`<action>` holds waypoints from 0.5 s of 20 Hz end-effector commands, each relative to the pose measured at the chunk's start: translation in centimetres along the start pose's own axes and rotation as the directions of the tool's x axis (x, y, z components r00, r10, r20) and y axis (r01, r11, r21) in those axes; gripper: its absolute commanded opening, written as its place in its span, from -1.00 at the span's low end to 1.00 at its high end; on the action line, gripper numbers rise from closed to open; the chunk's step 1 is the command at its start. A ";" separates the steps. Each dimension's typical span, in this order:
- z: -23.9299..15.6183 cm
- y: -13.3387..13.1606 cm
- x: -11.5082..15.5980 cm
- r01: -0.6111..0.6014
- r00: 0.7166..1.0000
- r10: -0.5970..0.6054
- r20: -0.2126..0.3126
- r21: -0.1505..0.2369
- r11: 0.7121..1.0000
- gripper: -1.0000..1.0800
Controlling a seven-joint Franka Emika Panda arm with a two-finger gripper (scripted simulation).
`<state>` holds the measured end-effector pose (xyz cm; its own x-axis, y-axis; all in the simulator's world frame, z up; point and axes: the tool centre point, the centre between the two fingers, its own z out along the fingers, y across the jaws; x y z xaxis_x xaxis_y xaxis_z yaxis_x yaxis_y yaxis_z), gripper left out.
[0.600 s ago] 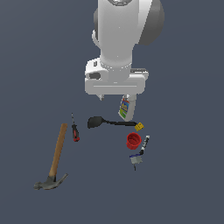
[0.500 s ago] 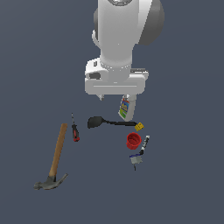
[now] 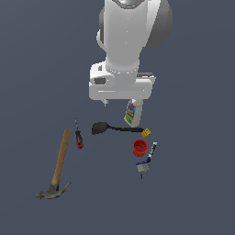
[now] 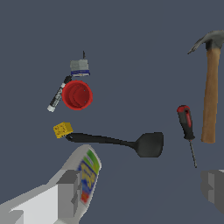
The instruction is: Pick up a designated object from a clutter of objects.
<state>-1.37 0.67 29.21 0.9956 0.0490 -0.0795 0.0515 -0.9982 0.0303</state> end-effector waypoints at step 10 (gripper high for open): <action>1.9 -1.0 1.5 0.045 0.999 -0.045 -0.009 -0.005 0.999 0.92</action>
<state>-0.43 1.36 27.79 0.9939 0.0821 -0.0732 0.0846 -0.9959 0.0319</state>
